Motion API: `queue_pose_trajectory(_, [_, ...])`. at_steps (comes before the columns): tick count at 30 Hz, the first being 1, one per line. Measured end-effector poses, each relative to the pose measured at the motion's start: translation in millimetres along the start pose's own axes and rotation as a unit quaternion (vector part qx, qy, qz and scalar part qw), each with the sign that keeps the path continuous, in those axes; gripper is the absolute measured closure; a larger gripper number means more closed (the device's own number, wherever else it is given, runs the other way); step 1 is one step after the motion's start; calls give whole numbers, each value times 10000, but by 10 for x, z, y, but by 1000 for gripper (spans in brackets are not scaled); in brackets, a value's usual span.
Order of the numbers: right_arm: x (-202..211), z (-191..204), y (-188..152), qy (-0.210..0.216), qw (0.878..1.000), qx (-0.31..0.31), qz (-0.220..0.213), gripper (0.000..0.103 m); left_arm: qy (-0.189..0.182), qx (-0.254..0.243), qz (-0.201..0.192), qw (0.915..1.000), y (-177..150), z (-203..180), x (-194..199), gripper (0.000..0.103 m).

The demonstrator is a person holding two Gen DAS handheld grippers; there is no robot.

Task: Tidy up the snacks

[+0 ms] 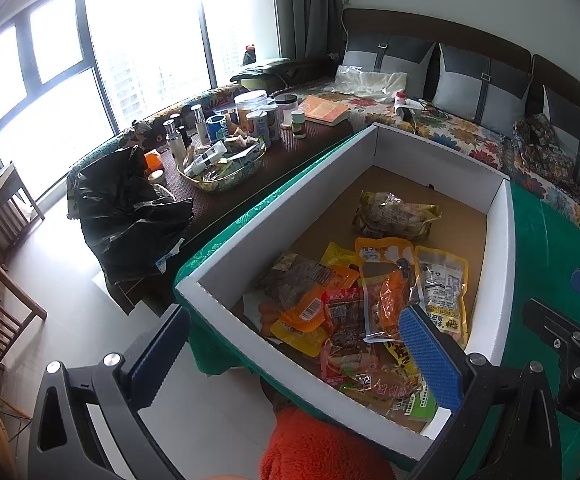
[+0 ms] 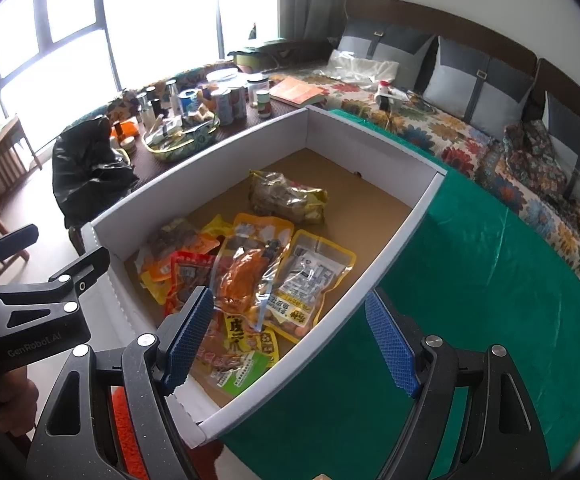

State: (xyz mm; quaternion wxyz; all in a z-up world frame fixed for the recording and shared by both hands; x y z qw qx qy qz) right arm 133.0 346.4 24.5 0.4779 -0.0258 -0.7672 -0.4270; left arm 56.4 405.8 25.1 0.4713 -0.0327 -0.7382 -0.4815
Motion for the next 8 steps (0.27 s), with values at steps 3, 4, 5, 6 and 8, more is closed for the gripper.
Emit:
queue_pose_trajectory(3, [-27, 6, -1, -5, 10000, 20, 13, 21, -24, 23, 43, 10000, -11, 1, -20, 0])
queue_pose_trajectory(4, [-32, 4, -4, -21, 10000, 37, 16, 21, -35, 38, 65, 10000, -12, 6, -37, 0])
queue_pose_trajectory(5, [-41, 9, 1, -33, 10000, 49, 18, 21, -49, 60, 89, 9999, -18, 13, -51, 0])
queue_pose_trajectory(6, [-46, 9, 0, -39, 10000, 52, 18, 21, -102, 102, 122, 9998, -29, 21, -58, 0])
queue_pose_trajectory(8, [-49, 7, 5, -34, 10000, 44, 17, 21, -162, 167, 161, 9996, -44, 32, -62, 0])
Point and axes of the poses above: each gripper's, at about its wrist camera, not at the fingertips, and x roughly against the way its jaws point, z to its left, y to its top, the point moved 8 cm from there along -x, roughly the way its jaws point, and after that the axes turned 12 degrees about x, right-handed, at the moved point
